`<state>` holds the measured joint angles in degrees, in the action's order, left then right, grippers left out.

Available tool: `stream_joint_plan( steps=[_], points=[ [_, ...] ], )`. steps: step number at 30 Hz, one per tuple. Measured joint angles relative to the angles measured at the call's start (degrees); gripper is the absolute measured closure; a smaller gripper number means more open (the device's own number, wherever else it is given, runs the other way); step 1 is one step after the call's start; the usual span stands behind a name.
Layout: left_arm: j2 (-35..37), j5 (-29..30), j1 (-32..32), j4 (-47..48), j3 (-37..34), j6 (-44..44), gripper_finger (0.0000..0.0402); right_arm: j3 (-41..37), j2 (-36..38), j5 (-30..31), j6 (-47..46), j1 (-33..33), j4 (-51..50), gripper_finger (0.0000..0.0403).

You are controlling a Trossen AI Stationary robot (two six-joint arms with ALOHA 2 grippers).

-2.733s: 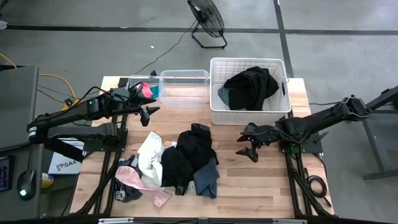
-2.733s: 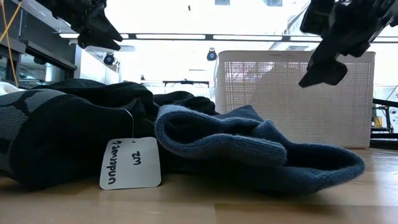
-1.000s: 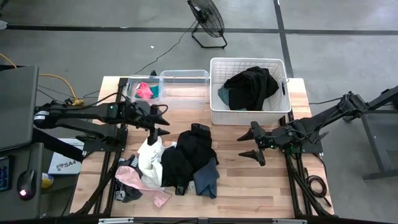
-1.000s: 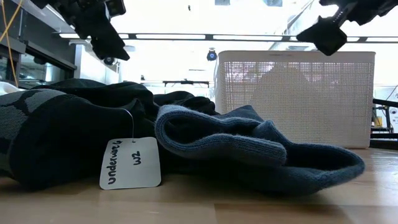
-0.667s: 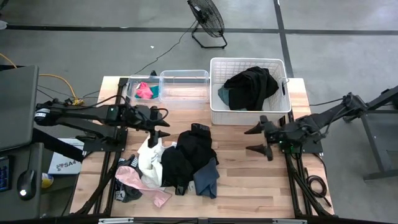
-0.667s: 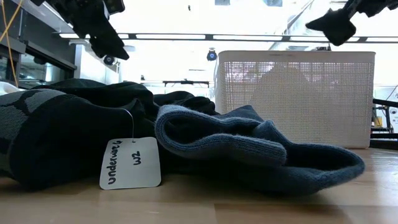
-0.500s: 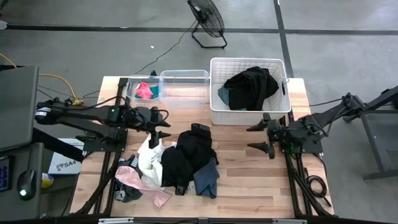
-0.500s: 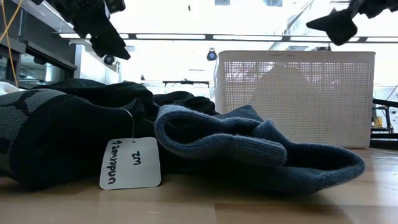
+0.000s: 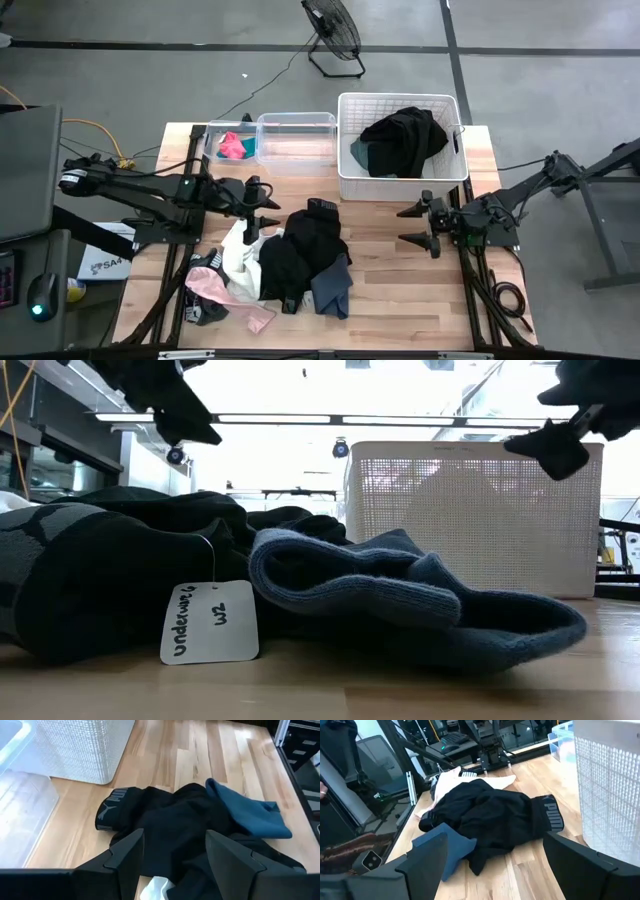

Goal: Pick & Place Cloths
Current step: Put the dark blue sock into the left transparent bin

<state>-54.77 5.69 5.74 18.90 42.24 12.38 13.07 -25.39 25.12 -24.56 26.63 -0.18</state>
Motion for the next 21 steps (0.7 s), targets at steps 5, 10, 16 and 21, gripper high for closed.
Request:
stream_joint_plan(
  steps=[5, 10, 16, 21],
  points=[
    [-1.0, 0.0, -0.1, 0.6, 0.0, -0.1, 0.0195, -0.2, -0.1, 0.0, -5.7, 0.0, 0.0, 0.0084],
    [-1.0, 0.0, -0.1, 0.6, 0.0, -0.1, 0.0195, -0.2, -1.1, -0.9, -11.9, 0.0, 0.1, 0.0084],
    [-1.0, 0.1, -0.1, 0.7, 0.0, -0.2, 0.0195, -0.2, -8.6, -2.8, -7.6, 0.0, 10.9, 0.0084],
    [-0.7, 2.7, -0.1, 1.8, 0.0, -1.6, 0.0195, -0.2, -20.5, -3.3, 1.8, 0.1, 22.9, 0.0087]
  ],
)
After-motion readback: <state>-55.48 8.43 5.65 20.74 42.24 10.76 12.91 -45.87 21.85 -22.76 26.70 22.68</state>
